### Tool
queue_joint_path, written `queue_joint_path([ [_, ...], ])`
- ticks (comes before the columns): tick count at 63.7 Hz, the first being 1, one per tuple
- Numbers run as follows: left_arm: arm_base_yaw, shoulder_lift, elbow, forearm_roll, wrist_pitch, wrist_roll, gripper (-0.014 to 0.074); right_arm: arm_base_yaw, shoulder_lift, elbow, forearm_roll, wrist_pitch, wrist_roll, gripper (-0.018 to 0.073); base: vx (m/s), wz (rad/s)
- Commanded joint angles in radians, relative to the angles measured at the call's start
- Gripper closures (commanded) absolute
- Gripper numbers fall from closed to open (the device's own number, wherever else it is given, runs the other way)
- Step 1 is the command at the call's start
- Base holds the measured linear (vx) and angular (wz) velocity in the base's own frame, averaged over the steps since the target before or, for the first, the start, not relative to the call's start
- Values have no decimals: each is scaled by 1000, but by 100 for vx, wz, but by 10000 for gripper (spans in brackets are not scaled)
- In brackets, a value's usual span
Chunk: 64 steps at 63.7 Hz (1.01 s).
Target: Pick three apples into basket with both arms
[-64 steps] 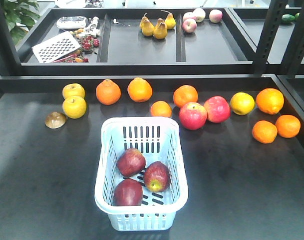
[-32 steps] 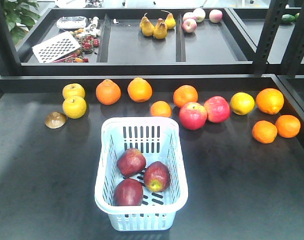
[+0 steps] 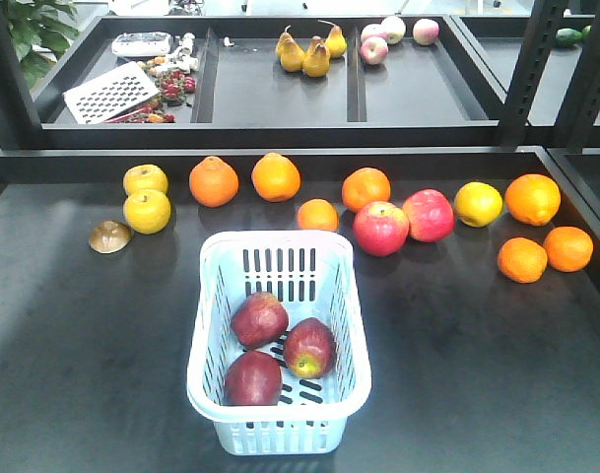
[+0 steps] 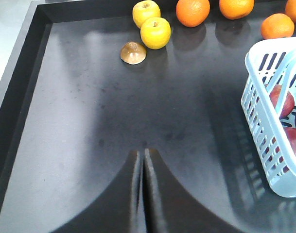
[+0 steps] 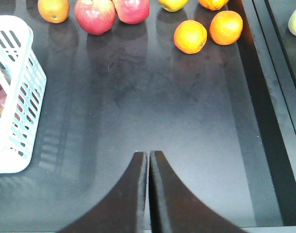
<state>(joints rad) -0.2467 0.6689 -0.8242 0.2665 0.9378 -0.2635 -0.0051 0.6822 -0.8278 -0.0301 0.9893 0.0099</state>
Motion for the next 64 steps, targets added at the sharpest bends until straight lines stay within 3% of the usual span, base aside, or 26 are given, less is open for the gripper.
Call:
queue_joint_path([
  [1, 0, -19, -8, 17, -76, -4, 604, -4, 0, -25, -11, -58, -10, 568, 0, 0],
  [7, 0, -74, 42, 17, -164, -4, 604, -4, 0, -25, -11, -58, -10, 568, 0, 0],
  [18, 2, -222, 232, 17, -458, -4, 604, -4, 0, -25, -11, -58, -10, 568, 0, 0],
  [32, 100, -440, 495, -42, -753, -4, 603, -4, 0, -25, -11, -58, -10, 568, 0, 0],
  [53, 230, -688, 792, -130, -891, -4, 603, -4, 0, -25, -11, -58, -10, 568, 0, 0],
  [64, 241, -698, 855, -149, -916, -6, 603, -4, 0, -25, -11, -54, -10, 568, 0, 0],
])
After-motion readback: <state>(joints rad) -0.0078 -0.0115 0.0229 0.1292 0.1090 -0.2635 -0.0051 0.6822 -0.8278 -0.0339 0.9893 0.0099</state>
